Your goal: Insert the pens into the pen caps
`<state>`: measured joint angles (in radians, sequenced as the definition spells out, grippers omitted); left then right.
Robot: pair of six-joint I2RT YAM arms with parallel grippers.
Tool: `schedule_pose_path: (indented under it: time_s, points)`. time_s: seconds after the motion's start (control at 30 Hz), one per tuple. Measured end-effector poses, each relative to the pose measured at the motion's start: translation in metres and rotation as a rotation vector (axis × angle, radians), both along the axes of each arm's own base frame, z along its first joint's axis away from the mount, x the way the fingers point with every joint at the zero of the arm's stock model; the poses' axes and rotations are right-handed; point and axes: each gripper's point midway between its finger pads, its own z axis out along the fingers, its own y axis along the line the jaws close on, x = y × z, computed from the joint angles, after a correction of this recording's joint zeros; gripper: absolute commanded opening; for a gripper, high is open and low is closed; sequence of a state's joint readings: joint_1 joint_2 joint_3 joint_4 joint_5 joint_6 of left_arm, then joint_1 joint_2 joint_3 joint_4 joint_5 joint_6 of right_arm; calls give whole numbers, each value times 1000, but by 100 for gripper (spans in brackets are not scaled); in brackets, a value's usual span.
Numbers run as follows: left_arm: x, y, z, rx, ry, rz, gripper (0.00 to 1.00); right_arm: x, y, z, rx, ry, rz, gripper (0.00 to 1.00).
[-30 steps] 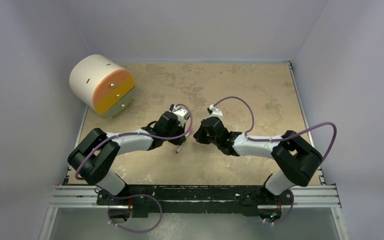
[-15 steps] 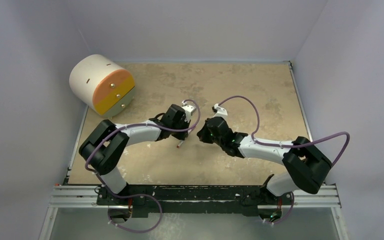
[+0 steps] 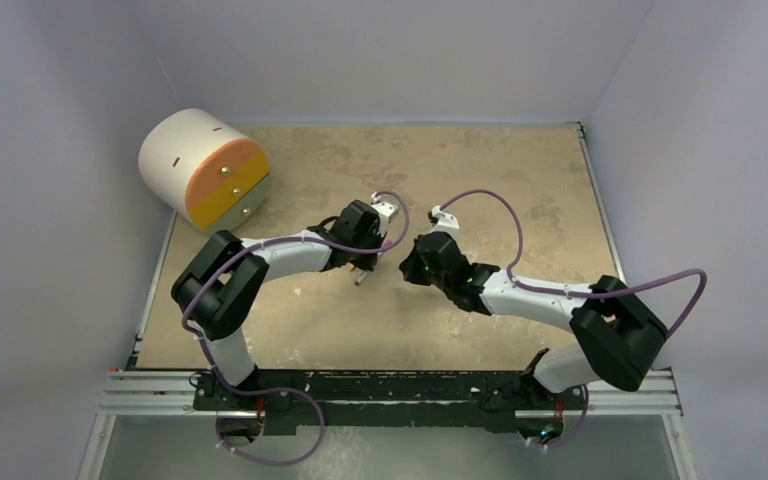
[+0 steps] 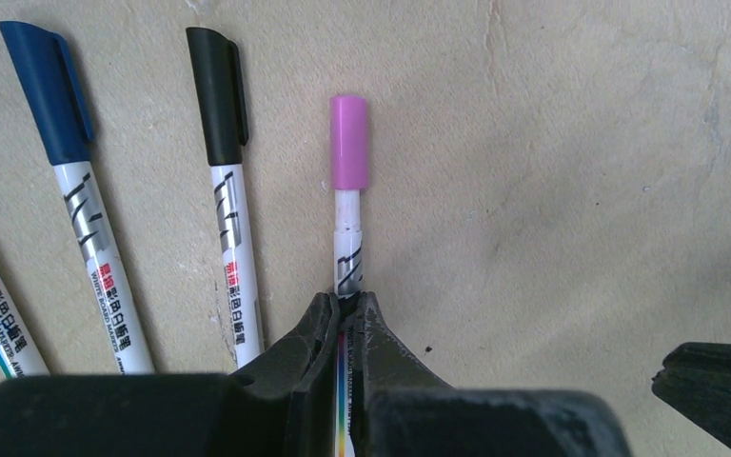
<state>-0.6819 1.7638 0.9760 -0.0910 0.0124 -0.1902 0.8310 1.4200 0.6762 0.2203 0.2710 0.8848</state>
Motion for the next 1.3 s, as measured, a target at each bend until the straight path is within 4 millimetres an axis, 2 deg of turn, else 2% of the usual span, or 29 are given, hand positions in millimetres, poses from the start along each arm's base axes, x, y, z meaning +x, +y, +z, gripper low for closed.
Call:
schedule_pose_path:
  time_s: [0.13,0.27,0.5,0.57,0.97,1.1,1.3]
  points:
    - [3,2,0,20,-5,13,2,0,-1,0,-4,-4,3,0]
    - [4,6,0,37,-7,25,8,-2,-3,0,-8,-8,7,0]
    - [2,9,-1,52,4,25,22,-2,-4,1,-12,-11,11,0]
    - [2,9,-2,54,8,22,29,-2,-4,1,-12,-12,11,0]
    - [0,7,2,42,8,9,29,-4,-6,-3,-17,-6,11,0]
    - [3,2,27,-6,-40,3,29,-6,-9,-4,-21,-4,9,0]
    - [6,0,117,-204,-264,25,34,-11,-21,13,8,-47,-18,0]
